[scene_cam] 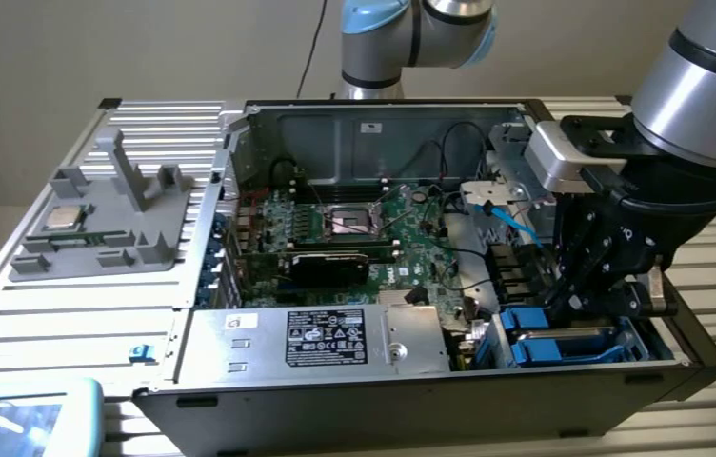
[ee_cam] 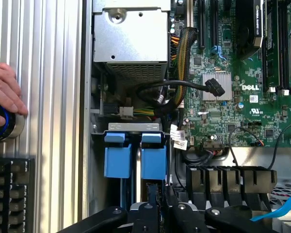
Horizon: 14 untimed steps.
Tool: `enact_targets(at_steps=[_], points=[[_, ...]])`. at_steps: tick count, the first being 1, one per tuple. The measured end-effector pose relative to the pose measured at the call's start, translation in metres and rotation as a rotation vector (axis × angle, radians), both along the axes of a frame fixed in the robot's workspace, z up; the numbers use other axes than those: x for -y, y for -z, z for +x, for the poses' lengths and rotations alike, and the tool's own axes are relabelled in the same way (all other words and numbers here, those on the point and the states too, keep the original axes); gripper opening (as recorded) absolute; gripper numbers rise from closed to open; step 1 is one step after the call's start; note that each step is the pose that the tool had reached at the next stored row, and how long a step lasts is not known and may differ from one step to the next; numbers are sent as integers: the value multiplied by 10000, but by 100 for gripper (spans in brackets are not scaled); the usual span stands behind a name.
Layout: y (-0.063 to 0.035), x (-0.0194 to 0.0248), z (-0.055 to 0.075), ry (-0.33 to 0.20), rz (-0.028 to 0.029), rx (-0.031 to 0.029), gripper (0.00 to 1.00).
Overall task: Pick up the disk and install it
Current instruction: 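Insert the first disk wire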
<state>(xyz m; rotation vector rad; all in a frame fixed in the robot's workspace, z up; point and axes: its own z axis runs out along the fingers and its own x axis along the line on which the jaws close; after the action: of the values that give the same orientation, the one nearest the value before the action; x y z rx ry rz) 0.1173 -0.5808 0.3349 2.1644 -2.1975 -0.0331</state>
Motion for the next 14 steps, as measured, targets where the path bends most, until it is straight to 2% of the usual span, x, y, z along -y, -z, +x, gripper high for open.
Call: enact_targets(at_steps=[4,5,6,7,8,11,14], points=[[0,0,1,-1,3,2,17],[0,0,1,-1,6,1,24],[-2,0,1,-2,5,0,24],[-4,0,1,-2,4,1,30],[-10,-1,1,-1,-2,0,30],[-61,-1,0,1,-32,0,30],[-160,-2,6,-1,-59,0,30]])
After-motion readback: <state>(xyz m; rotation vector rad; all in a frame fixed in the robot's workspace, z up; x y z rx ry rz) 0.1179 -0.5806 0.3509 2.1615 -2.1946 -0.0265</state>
